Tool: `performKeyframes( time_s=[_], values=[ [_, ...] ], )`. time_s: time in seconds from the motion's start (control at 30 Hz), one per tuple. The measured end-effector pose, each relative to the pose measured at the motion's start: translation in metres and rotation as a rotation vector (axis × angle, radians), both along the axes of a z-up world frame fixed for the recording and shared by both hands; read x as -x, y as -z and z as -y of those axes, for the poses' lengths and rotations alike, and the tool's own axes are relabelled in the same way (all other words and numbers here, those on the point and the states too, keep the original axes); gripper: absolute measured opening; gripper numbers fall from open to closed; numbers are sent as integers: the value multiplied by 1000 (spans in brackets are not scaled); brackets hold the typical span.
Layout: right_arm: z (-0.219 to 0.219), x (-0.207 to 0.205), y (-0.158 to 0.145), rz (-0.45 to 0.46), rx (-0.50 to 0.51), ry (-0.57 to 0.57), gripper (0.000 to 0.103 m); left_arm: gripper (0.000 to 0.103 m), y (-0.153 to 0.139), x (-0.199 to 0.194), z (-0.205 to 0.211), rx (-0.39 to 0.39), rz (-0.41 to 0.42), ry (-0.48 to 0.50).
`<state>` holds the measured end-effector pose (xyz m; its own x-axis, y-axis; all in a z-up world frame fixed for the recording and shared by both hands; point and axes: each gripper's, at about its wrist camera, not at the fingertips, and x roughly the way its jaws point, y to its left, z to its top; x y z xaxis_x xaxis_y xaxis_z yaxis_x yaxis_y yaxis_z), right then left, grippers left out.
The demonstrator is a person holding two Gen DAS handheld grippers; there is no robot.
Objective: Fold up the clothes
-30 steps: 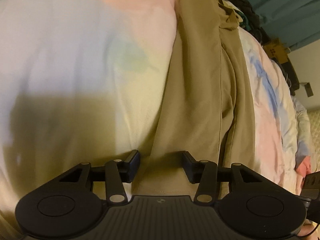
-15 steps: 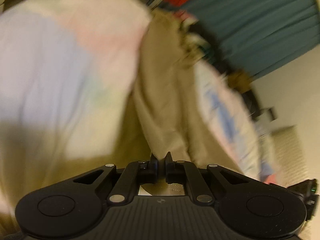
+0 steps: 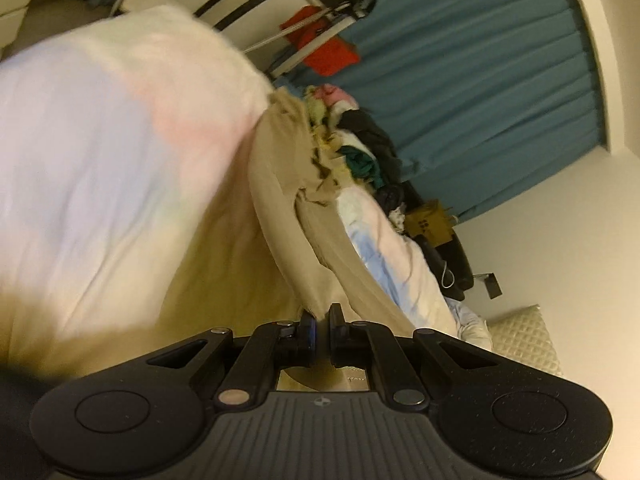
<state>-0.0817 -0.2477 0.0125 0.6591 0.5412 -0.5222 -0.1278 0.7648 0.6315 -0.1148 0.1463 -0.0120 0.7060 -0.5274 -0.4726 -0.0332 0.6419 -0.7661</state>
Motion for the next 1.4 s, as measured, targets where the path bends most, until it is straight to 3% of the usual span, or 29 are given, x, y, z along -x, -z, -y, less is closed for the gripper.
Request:
performKeyframes(
  time_s=[0.13, 0.27, 0.37, 0.57, 0.8, 1.03, 1.23, 1.4],
  values=[
    [2, 30, 7, 2, -7, 8, 9, 6, 4, 27, 3, -8, -8, -7],
    [4, 23, 9, -3, -26, 42, 9, 6, -10, 11, 9, -75, 15, 9],
    [5, -10, 5, 12, -32, 79, 9, 6, -31, -22, 12, -155, 46, 32],
    [-8, -122, -1, 54, -10, 165, 9, 6, -52, -135, 24, -310, 81, 15],
    [-35, -231, 15, 176, 140, 234, 9, 7, -32, -254, 41, -435, 174, -90],
    [-48, -291, 69, 251, 274, 242, 10, 7, 15, -310, 58, -591, 266, -89],
    [-61, -322, 106, 266, 386, 198, 10, 8, 65, -353, 62, -675, 206, -45],
    [-62, -333, 123, 223, 382, 185, 11, 9, 82, -367, 60, -667, 171, -39]
  ],
)
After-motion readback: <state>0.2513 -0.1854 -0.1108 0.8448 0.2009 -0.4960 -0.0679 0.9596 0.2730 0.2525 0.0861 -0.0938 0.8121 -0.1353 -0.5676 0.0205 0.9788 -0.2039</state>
